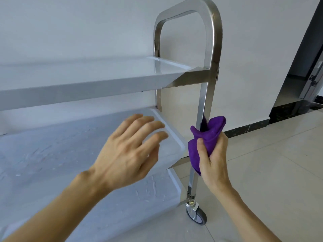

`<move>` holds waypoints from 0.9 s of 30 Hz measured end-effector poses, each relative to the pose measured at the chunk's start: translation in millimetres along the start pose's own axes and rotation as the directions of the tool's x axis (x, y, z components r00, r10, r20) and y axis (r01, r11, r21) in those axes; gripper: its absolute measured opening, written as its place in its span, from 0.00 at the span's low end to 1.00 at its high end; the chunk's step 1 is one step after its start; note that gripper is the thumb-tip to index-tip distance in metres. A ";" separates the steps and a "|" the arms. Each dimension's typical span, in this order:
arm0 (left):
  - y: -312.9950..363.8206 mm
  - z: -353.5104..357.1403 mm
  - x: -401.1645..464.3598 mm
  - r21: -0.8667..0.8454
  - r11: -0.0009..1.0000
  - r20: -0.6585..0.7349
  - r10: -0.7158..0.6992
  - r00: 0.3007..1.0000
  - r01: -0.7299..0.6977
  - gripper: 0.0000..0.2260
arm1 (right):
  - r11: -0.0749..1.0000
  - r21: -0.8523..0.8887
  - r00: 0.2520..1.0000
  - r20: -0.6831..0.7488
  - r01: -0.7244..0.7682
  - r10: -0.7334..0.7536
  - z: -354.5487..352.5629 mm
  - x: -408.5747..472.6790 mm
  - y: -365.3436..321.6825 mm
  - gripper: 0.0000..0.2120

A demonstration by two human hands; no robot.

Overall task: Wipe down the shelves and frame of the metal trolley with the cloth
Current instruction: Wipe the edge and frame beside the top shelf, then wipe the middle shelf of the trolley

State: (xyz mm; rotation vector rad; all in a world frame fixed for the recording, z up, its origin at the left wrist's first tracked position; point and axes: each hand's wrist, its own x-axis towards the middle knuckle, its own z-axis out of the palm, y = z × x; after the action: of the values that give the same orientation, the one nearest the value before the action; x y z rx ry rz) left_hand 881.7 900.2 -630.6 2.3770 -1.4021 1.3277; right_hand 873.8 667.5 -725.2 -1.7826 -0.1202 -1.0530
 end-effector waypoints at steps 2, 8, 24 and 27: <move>-0.4 13.9 -32.0 -0.033 0.991 0.139 -0.127 0.982 0.132 0.11 | 0.996 -0.047 0.996 0.040 0.079 -0.077 -1.0 -5.1 -11.1 0.19; -18.7 33.7 -93.0 0.023 0.832 0.443 -0.505 0.741 0.554 0.21 | 0.867 -0.300 0.879 0.395 0.397 -0.266 6.3 -7.5 -21.6 0.28; -21.0 52.4 -105.0 0.118 0.809 0.516 -0.546 0.660 0.576 0.19 | 0.783 -0.601 0.554 0.712 0.162 0.432 69.1 20.8 -4.4 0.36; -21.3 51.3 -105.0 0.135 0.810 0.514 -0.549 0.659 0.570 0.18 | 0.713 -0.673 0.632 0.642 0.194 0.434 101.1 15.4 -10.9 0.28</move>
State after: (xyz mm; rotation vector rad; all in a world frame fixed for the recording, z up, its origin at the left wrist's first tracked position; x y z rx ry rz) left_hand 908.5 959.9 -729.6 2.9269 -0.5977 0.4839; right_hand 937.9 747.5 -716.9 -2.8270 -0.1144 -0.0820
